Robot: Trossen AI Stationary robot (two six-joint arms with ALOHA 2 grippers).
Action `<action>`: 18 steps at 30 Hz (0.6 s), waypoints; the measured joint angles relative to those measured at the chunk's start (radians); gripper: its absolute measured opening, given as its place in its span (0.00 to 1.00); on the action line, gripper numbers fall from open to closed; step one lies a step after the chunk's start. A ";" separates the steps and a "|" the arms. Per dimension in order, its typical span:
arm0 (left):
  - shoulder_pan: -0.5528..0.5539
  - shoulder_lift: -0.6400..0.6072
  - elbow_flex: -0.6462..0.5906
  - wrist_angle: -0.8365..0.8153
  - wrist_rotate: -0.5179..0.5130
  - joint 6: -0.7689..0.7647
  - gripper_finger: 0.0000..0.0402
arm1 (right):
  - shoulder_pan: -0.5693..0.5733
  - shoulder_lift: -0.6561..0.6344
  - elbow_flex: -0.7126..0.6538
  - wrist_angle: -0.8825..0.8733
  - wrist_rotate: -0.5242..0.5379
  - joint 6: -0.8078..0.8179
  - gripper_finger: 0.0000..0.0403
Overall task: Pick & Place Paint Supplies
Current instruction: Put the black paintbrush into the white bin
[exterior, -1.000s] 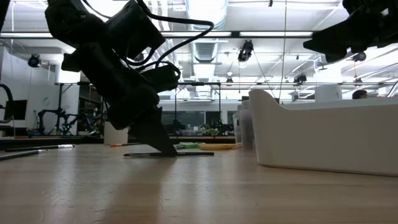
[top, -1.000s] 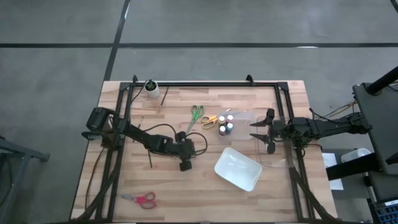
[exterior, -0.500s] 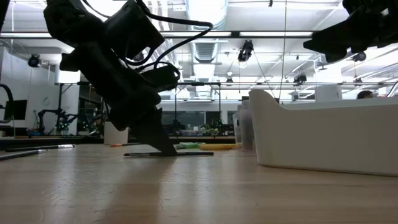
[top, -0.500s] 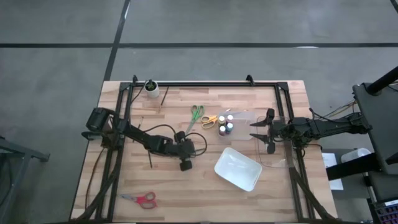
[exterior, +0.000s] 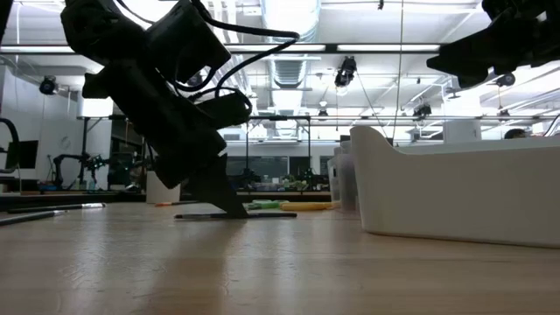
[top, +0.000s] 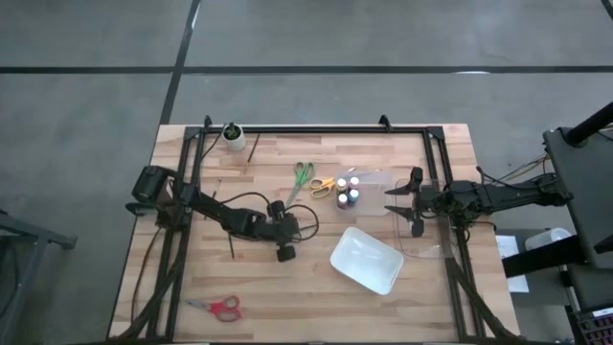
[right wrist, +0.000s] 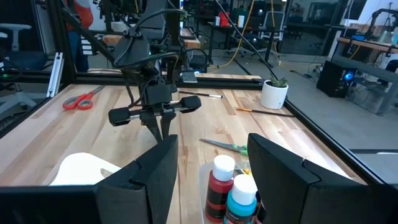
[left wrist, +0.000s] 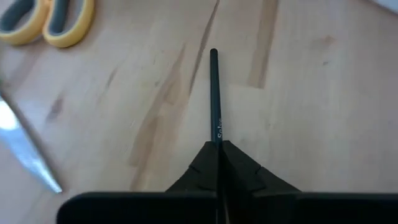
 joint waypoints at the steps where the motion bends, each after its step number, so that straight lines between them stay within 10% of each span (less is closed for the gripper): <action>1: -0.001 -0.008 0.000 -0.008 -0.002 0.010 0.01 | 0.000 0.000 0.000 0.000 0.000 -0.002 0.48; 18: -0.004 -0.032 0.011 -0.039 -0.002 0.002 0.00 | 0.000 0.000 0.000 0.000 0.000 -0.001 0.48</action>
